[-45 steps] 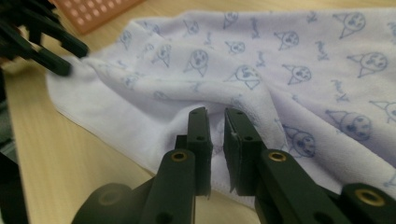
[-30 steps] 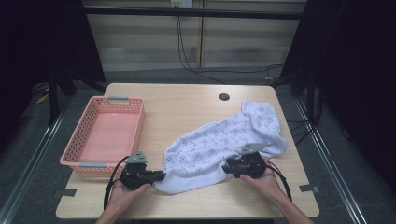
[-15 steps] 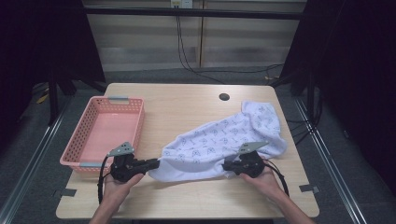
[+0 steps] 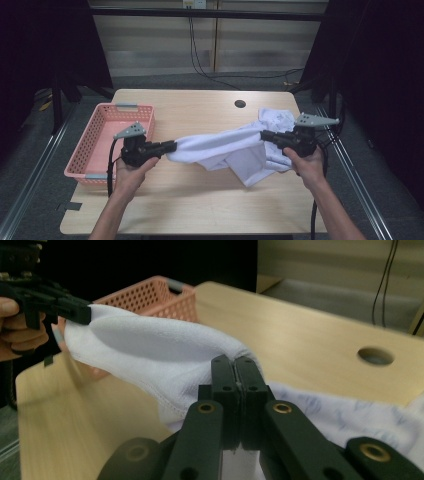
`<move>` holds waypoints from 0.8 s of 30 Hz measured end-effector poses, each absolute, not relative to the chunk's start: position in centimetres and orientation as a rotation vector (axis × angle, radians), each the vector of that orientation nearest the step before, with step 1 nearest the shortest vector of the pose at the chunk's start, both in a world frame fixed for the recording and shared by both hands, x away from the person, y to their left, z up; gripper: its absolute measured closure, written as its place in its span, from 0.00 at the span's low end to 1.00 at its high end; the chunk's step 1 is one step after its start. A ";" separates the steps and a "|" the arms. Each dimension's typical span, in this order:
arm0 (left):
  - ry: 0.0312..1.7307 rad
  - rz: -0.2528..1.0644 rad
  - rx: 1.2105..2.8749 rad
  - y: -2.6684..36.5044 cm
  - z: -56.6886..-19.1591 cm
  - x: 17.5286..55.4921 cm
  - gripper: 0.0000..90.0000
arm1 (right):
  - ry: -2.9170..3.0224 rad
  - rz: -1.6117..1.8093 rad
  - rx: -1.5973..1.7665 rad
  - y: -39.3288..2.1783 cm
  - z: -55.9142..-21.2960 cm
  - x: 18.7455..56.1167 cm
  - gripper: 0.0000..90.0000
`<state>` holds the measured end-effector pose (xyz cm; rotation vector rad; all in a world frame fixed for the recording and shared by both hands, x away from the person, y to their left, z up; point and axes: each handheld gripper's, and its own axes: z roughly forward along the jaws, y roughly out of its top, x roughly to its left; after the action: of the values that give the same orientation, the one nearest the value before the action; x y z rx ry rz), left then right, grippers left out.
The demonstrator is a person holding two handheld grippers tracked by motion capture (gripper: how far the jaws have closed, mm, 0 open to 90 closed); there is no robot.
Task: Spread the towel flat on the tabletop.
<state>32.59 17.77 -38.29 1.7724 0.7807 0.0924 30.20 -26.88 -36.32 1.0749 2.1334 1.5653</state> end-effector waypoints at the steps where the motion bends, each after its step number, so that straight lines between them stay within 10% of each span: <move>1: 0.774 0.098 1.766 17.6 -37.7 33.0 0.94 | 2.115 1.569 1.070 -27.0 -35.8 30.4 1.00; 20: 0.671 0.222 1.665 13.4 -26.3 37.7 0.95 | 1.802 1.574 1.055 -31.4 -21.8 35.1 1.00; 24: 0.639 0.281 1.759 12.6 -26.2 36.6 0.95 | 1.877 1.519 1.060 -31.2 -23.5 34.0 1.00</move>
<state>36.63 12.60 -26.21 1.7586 0.6388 0.2813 34.04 -31.15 -23.46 1.0603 1.8768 1.5191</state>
